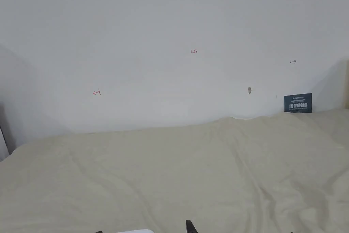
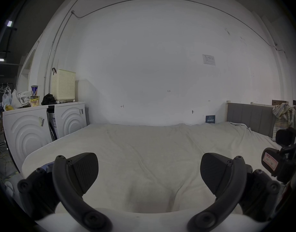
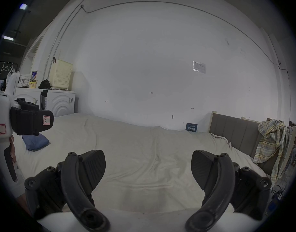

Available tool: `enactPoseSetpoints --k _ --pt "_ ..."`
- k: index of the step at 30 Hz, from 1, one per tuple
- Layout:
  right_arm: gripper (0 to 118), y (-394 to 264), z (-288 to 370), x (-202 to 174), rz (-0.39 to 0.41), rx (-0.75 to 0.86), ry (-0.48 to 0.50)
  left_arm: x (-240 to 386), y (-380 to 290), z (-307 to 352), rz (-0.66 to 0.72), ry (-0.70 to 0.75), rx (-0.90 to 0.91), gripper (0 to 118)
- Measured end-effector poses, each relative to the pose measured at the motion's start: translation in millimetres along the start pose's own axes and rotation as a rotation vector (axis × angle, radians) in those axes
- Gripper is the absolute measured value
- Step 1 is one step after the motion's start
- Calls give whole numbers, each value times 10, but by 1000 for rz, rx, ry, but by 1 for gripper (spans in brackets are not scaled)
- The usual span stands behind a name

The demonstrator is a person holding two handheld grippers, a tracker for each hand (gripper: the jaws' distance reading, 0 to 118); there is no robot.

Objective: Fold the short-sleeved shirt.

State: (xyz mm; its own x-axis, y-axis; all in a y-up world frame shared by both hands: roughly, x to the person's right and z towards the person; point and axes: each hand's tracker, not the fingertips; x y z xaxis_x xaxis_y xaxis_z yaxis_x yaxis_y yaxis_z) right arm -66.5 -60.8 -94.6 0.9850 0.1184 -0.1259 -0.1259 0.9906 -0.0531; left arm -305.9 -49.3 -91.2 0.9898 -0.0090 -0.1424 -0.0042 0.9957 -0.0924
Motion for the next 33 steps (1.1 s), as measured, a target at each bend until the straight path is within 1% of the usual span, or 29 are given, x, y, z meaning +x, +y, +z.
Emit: enactPoseSetpoints --k 18,21,26,28,31,33 --pt "105 -49 -31 21 -16 -25 -10 -24 -16 -16 12 -1 -24 118" --pt "105 -40 -38 20 -14 -29 -8 -7 7 17 6 54 14 118" --pt "105 -24 -46 19 -12 -28 -4 1 39 2 -18 39 8 118" --pt "105 -15 -49 16 -15 -26 -3 -4 35 0 -1 41 8 118" --pt "105 -7 -49 16 -15 -22 -2 -35 36 -2 29 -10 -5 118" --pt "105 -1 -51 13 -11 -22 1 -3 26 -12 17 11 -10 118"
